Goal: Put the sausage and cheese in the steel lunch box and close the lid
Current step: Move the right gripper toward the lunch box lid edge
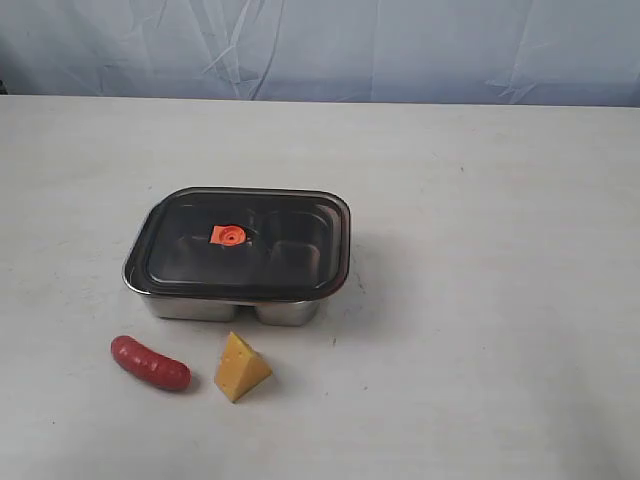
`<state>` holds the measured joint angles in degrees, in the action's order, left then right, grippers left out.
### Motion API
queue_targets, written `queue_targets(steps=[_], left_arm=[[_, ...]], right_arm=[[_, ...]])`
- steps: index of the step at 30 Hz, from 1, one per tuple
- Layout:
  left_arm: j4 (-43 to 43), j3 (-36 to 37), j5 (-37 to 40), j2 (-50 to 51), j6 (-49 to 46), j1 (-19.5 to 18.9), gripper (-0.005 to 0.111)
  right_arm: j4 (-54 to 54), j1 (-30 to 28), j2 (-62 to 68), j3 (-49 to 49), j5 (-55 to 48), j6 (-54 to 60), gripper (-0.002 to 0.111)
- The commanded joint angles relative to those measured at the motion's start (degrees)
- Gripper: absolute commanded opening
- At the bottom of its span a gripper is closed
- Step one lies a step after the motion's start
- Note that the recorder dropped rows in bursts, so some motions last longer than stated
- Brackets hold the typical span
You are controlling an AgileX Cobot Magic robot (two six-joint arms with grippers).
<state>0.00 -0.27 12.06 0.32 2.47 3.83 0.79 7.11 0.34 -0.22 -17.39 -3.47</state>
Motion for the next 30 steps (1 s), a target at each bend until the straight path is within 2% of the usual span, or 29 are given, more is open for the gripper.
queue_targets(steps=[1,3,4,5,9,13,17,21,24,29,30], left_arm=[[0.0,0.3,-0.3,-0.3,0.1,-0.3,0.000],[0.0,0.3,-0.3,-0.3,0.1,-0.3,0.000],[0.0,0.3,-0.3,-0.3,0.1,-0.3,0.000],[0.0,0.3,-0.3,-0.3,0.1,-0.3,0.000],[0.0,0.3,-0.3,-0.3,0.1,-0.3,0.000],[0.0,0.3,-0.3,-0.3,0.1,-0.3,0.000],[0.0,0.3,-0.3,-0.3,0.1,-0.3,0.000],[0.0,0.3,-0.5,-0.3,0.1,-0.3,0.000],[0.0,0.3,-0.5,-0.3,0.1,-0.3,0.000],[0.0,0.3,-0.5,-0.3,0.1,-0.3,0.000],[0.0,0.3,-0.5,-0.3,0.1,-0.3,0.000]], right_arm=[[15.8,-0.4,-0.3,0.2,10.8,-3.1,-0.001],[32.3,-0.4,-0.3,0.2,16.5,-4.2,-0.001],[48.0,-0.4,-0.3,0.2,16.9,-4.2,-0.001],[53.3,-0.3,-0.3,0.2,15.7,-4.1,-0.001],[55.5,-0.3,-0.3,-0.7,6.3,-3.7,-0.001],[57.2,-0.3,-0.3,-2.8,5.1,-3.5,-0.001],[57.2,-0.3,3.0,-12.5,6.3,5.4,-0.001],[56.4,-0.3,25.1,-26.2,-5.4,18.5,-0.001],[60.3,-0.3,49.9,-37.9,-14.7,33.1,-0.001],[75.5,-0.3,83.2,-53.5,-37.7,56.2,0.000],[79.0,-0.3,88.5,-55.5,-42.8,59.5,0.005]])
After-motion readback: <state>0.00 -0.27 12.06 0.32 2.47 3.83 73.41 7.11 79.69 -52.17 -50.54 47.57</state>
